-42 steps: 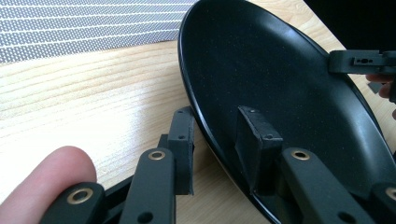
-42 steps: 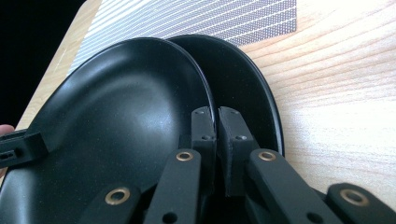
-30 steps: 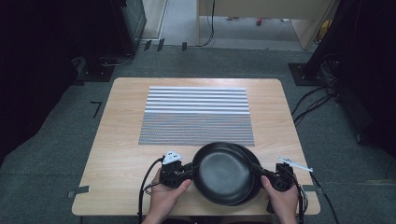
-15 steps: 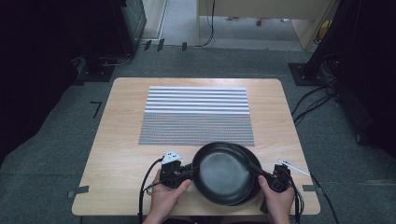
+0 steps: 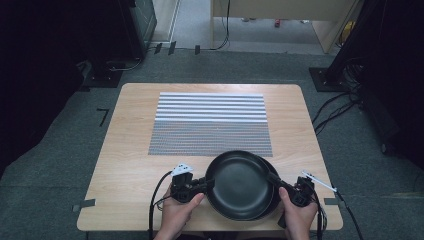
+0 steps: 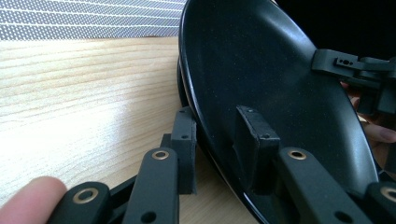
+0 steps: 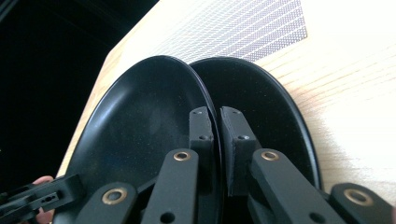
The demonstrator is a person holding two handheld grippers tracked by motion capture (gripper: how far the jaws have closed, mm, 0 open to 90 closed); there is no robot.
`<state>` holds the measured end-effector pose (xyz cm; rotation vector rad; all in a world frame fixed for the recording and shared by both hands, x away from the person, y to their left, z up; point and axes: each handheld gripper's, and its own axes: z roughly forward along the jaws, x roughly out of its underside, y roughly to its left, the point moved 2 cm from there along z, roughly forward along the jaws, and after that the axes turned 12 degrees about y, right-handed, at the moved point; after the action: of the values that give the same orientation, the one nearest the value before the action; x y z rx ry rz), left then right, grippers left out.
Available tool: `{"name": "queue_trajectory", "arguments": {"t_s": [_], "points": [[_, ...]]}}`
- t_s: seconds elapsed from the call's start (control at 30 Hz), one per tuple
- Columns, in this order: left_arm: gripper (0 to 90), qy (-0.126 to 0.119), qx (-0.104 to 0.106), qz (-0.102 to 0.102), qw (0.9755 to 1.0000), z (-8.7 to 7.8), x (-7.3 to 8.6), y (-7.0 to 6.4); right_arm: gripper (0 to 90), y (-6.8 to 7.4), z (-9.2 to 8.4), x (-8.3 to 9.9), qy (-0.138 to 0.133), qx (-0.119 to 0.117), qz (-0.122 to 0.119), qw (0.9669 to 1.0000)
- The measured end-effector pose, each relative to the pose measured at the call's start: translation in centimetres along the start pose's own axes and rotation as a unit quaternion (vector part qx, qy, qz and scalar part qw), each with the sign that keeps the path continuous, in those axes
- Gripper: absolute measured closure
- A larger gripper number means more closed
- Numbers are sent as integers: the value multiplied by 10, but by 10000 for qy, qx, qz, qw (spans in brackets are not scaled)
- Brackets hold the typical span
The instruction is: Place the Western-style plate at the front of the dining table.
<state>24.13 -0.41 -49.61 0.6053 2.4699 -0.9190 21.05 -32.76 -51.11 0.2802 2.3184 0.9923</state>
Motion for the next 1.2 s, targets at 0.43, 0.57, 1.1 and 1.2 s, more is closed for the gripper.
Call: {"name": "queue_trajectory", "arguments": {"t_s": [0.43, 0.57, 1.1, 1.2], "points": [[708, -141, -36, -65, 9999, -14, -14, -5, 837, 19, -7, -17, 32, -2, -259, 9997], [711, -223, -128, -70, 9996, -21, -23, -4, 837, 25, -4, -23, 80, -28, -260, 9996], [728, -572, -224, -168, 9980, -48, -59, 10, 837, 58, 12, -60, 152, -227, -408, 9988], [728, -610, -235, -212, 9976, -51, -65, 15, 837, 67, 19, -71, 161, -194, -492, 9985]]}}
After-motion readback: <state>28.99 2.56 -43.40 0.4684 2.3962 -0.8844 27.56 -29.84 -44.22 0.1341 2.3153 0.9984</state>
